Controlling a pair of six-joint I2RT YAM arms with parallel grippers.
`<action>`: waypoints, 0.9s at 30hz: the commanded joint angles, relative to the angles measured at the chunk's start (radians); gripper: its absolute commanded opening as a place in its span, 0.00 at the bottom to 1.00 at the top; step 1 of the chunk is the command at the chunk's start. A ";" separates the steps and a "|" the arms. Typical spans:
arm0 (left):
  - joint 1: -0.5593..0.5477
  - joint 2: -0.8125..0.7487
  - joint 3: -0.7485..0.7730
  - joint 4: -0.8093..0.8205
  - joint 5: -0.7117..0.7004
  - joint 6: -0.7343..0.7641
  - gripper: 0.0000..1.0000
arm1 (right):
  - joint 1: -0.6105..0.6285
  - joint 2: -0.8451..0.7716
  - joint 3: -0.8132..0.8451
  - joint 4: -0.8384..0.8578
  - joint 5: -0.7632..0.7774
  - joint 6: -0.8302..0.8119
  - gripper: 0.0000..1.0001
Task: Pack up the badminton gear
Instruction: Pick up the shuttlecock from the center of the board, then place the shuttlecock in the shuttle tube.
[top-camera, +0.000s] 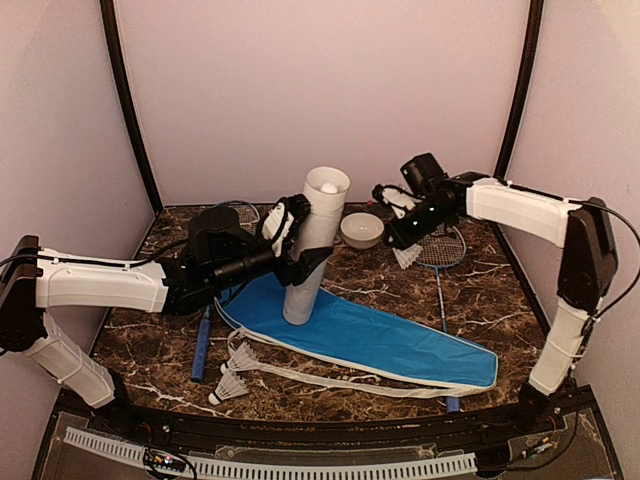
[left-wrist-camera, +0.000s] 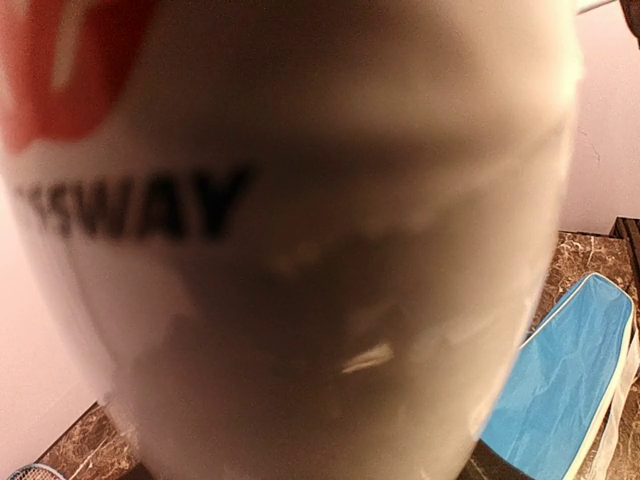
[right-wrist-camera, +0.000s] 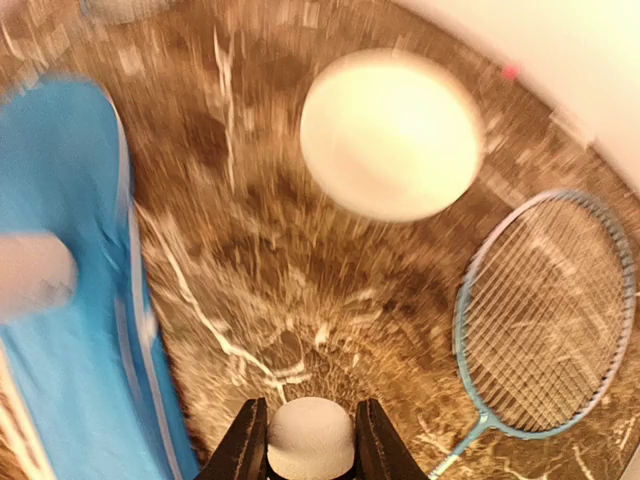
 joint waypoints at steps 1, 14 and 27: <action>0.008 -0.007 -0.030 -0.071 0.005 -0.032 0.68 | -0.022 -0.217 -0.098 0.209 -0.177 0.130 0.24; 0.008 0.013 -0.014 -0.082 0.049 -0.063 0.68 | 0.051 -0.677 -0.331 0.791 -0.291 0.558 0.26; 0.008 0.019 -0.003 -0.092 0.060 -0.058 0.68 | 0.259 -0.563 -0.173 0.967 -0.258 0.636 0.25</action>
